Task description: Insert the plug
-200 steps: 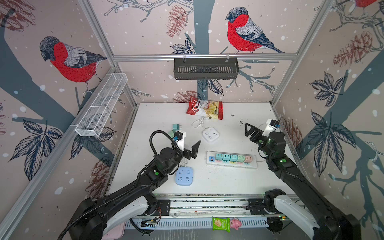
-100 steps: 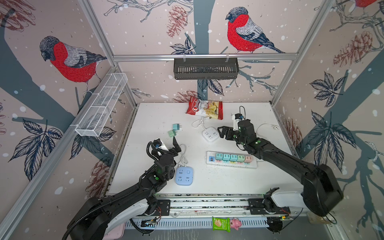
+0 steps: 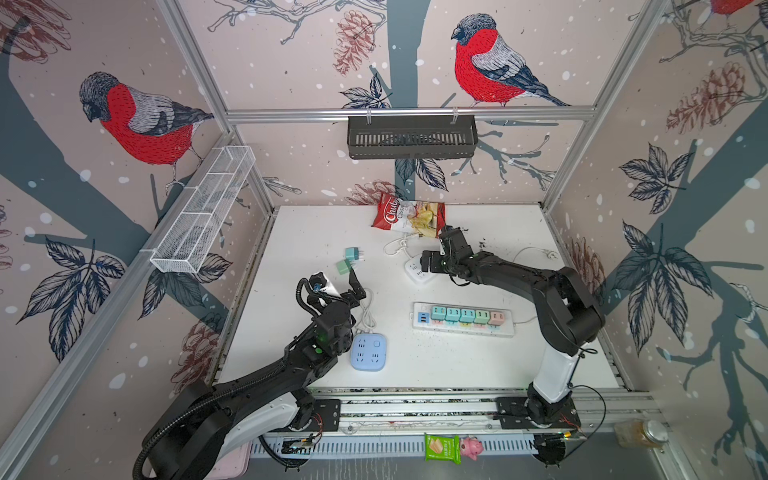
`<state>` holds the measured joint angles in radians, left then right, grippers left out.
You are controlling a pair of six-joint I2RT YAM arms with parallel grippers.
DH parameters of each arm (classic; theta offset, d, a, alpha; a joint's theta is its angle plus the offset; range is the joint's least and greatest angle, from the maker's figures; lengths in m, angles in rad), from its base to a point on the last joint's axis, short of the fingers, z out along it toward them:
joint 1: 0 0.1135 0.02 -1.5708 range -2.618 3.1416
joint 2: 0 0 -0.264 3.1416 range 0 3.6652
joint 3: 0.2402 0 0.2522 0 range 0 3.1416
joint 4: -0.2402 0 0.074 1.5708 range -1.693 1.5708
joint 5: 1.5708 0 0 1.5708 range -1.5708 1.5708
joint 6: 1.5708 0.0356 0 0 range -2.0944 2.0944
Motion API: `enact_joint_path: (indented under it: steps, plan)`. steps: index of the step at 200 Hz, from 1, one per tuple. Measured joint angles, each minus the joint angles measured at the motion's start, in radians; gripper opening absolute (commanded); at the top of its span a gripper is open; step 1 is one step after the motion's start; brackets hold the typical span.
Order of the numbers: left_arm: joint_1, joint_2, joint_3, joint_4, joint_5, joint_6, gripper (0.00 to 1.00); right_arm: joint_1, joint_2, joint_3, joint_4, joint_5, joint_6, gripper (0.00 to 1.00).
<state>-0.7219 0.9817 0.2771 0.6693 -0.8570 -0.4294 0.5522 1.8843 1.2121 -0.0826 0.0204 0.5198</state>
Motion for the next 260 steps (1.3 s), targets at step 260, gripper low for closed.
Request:
enact_joint_path:
  steps: [260]
  plan:
    - [0.001,-0.021,-0.008,0.005,0.045,-0.047,0.97,0.25,-0.083,-0.076,0.143,0.167,0.126,0.86]
